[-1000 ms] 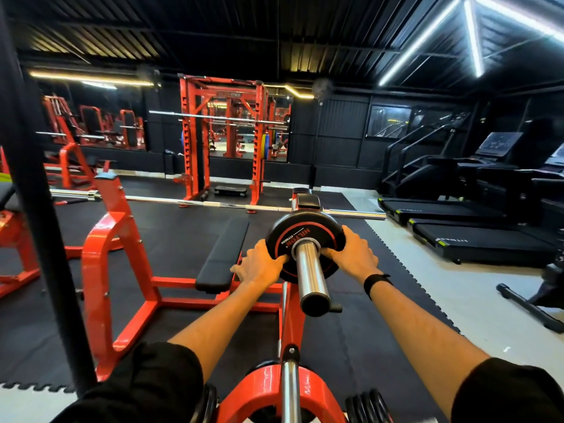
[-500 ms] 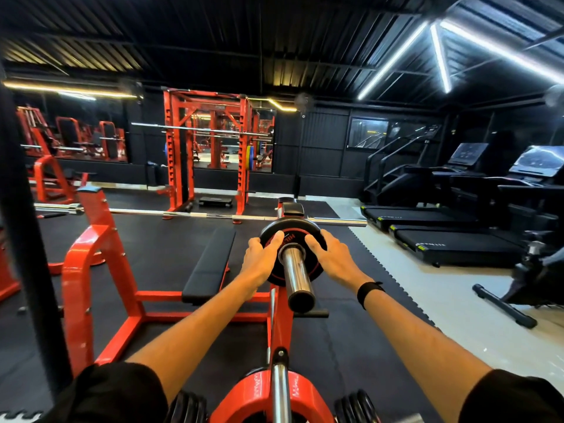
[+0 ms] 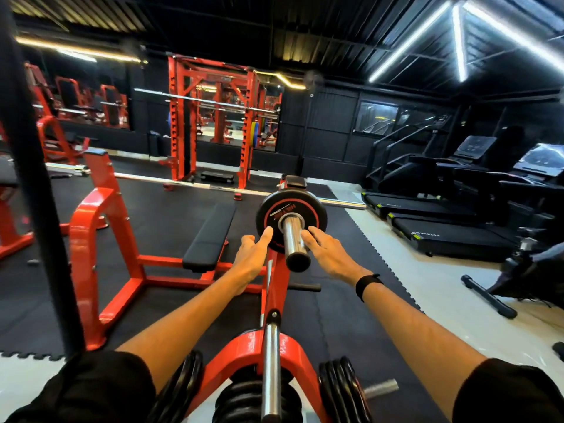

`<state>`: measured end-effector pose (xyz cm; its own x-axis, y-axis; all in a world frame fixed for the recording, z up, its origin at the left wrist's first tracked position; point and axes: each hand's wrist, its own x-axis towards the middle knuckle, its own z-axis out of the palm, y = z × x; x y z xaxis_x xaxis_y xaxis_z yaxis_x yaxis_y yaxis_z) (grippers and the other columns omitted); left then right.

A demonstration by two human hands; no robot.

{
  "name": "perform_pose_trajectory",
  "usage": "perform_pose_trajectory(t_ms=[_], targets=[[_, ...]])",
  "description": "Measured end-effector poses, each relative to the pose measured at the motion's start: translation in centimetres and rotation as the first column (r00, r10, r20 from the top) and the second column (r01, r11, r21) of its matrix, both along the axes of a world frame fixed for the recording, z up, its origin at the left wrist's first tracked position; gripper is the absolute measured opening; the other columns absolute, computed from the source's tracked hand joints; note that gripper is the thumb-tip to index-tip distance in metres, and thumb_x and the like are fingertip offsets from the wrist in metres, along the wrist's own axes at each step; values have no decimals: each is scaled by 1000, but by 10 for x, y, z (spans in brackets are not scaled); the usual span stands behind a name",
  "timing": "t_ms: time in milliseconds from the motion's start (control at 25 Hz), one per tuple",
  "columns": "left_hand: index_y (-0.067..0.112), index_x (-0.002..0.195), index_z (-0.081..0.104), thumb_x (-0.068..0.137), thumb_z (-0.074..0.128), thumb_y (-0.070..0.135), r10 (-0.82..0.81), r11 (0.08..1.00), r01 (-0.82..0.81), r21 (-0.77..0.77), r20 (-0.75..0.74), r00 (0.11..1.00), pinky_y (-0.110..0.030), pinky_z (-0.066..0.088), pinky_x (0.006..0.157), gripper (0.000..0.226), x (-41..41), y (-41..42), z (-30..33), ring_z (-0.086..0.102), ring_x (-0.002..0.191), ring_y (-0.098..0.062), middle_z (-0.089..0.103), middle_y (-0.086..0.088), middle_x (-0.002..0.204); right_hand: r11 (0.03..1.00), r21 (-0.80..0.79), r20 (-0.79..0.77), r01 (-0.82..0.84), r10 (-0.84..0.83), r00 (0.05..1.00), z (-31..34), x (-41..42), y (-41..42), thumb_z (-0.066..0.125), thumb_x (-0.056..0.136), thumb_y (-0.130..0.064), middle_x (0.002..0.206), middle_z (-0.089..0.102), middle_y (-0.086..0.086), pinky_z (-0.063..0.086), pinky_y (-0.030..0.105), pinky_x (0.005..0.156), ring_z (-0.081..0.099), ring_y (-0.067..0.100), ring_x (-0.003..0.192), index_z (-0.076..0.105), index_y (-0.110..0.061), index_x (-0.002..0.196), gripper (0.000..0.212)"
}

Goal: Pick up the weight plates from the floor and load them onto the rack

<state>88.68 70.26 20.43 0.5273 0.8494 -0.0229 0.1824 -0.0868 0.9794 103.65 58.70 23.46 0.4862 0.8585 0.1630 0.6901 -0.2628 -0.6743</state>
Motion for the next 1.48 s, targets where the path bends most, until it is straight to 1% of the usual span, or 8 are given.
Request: perform_pose_trajectory(t_ms=[120, 200, 320, 480, 680, 880, 1320, 1480], targets=[[9, 143, 33, 92, 37, 69, 83, 995, -84, -45, -13, 996, -49, 38, 109, 79, -35, -15, -5, 46, 131, -31, 44, -14, 145, 995, 25, 18, -99, 99, 995, 1, -19, -9, 32, 102, -48, 93, 59, -5, 39, 33, 82, 54, 22, 95, 54, -26, 94, 32], [6, 135, 41, 92, 38, 68, 168, 984, -169, -49, -14, 986, -50, 40, 108, 75, -60, -29, -7, 51, 125, -32, 49, -16, 139, 990, 48, -11, -135, 136, 991, -1, -32, -17, 32, 102, -50, 124, 60, 8, 38, 39, 97, 53, 31, 118, 51, -15, 128, 47], [9, 122, 51, 94, 37, 66, 283, 959, -283, -24, -22, 959, -47, 40, 104, 65, -98, -62, -15, 56, 119, -32, 58, -18, 128, 989, 55, -89, -134, 138, 986, -15, -54, -37, 32, 98, -58, 153, 34, 18, 27, 41, 116, 41, 37, 136, 6, -17, 156, 76], [10, 131, 49, 96, 36, 63, 352, 933, -358, -48, -104, 930, -43, 39, 101, 65, -152, -126, -40, 54, 122, -29, 50, -7, 138, 985, -4, -285, -175, 166, 944, -59, -89, -65, 35, 91, -69, 146, 42, 21, 51, 41, 93, 65, 38, 104, -18, -18, 152, 96], [15, 123, 53, 98, 34, 60, 430, 886, -452, -100, -183, 884, -32, 43, 69, 55, -213, -185, -71, 58, 106, -29, 55, -4, 114, 881, -175, -289, -440, 381, 878, -98, -159, -88, 33, 97, -60, 154, 33, 15, 43, 16, 52, 56, 29, 120, 11, -14, 156, 78], [8, 145, 39, 94, 34, 67, 490, 854, -513, -92, -194, 850, -43, 42, 97, 78, -268, -215, -73, 50, 127, -36, 48, -15, 145, 768, -246, -226, -591, 548, 805, -98, -222, -101, 32, 88, -74, 155, 33, 16, 50, 35, 89, 45, 33, 134, 17, -13, 154, 91], [26, 89, 45, 97, 31, 64, 568, 790, -605, -94, -256, 782, -32, 40, 63, 41, -453, -274, -84, 57, 94, -29, 47, -2, 95, 686, -206, -270, -698, 646, 714, -108, -414, -115, 33, 98, -58, 122, 60, 21, 53, 41, 84, 63, 29, 99, 53, -2, 124, 65], [20, 131, 43, 93, 28, 70, 570, 748, -637, -187, -313, 760, -46, 47, 90, 65, -526, -290, -104, 61, 105, -34, 51, -7, 112, 607, -255, -271, -753, 703, 658, -125, -489, -128, 32, 99, -56, 114, 59, 16, 48, 20, 55, 62, 18, 85, 51, -3, 125, 62]])
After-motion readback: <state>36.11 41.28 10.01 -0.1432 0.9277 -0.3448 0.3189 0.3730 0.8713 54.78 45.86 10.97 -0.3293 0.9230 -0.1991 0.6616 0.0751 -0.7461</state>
